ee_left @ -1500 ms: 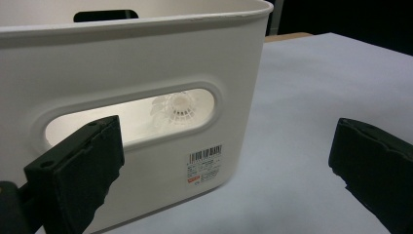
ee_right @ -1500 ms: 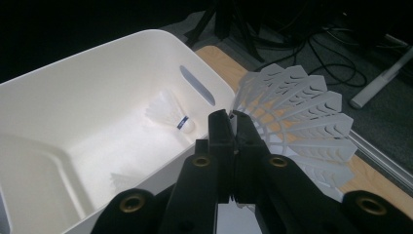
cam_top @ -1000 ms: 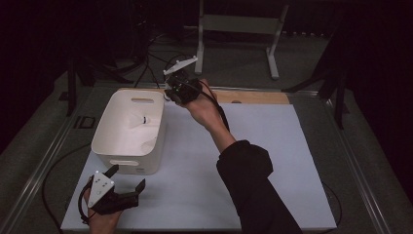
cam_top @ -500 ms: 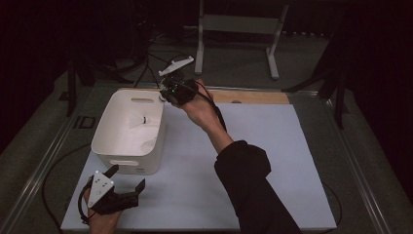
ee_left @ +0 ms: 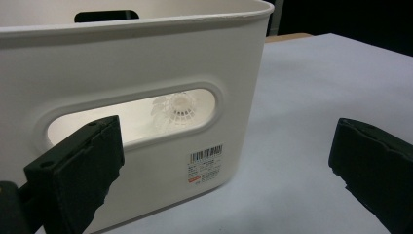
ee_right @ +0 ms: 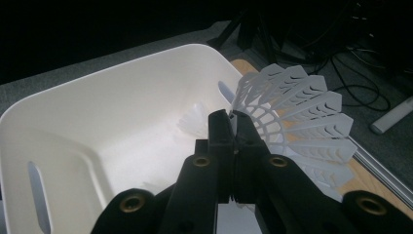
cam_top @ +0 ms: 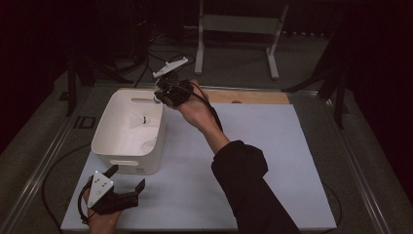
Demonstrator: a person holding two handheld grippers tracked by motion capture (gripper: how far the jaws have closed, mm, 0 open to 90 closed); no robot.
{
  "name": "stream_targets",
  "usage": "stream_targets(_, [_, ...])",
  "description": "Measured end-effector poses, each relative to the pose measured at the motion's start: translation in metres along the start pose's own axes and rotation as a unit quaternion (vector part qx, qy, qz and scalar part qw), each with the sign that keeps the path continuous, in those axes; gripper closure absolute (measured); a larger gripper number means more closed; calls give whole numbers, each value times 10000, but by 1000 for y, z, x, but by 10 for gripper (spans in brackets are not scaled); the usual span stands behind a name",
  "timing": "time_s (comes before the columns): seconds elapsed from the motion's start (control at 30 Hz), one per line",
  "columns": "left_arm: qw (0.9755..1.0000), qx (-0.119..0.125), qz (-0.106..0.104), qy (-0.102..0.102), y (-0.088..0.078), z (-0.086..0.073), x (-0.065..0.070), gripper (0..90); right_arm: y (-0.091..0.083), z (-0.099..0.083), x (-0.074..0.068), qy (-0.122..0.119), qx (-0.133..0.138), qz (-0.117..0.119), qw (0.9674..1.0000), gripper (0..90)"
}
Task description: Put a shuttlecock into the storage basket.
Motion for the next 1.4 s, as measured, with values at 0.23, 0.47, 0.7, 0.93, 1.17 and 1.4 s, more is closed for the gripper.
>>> stream_targets(0.23, [10000, -4, 2, 0, 0, 0, 0, 3, 0, 2, -4, -44, 45, 45, 10000, 888])
stream_targets(0.47, [10000, -3, 9, 3, 0, 0, 0, 3, 1, 4, -7, -93, 102, 65, 9999, 887])
stream_targets(0.7, [10000, -1, 7, 2, 0, 0, 0, 3, 1, 5, -12, -128, 118, 126, 9998, 887])
stream_targets(0.93, [10000, -4, 5, 5, 0, 0, 0, 3, 2, 6, -16, -155, 129, 157, 9997, 887])
stream_targets(1.17, [10000, 5, 6, 0, 0, 0, 0, 3, 4, 8, -23, -189, 140, 223, 9995, 887])
stream_targets(1.4, [10000, 7, 7, -1, -1, 0, -1, 3, 6, 9, -30, -193, 131, 284, 9993, 887])
Point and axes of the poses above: each handheld gripper's, and its own axes: y roughly forward along the jaws, z roughly out of its top, x roughly to its right, the point moved 9 cm from there along y, roughly forward along the jaws, and after that the axes turned 15 degrees about -z, right-handed, at the moved point
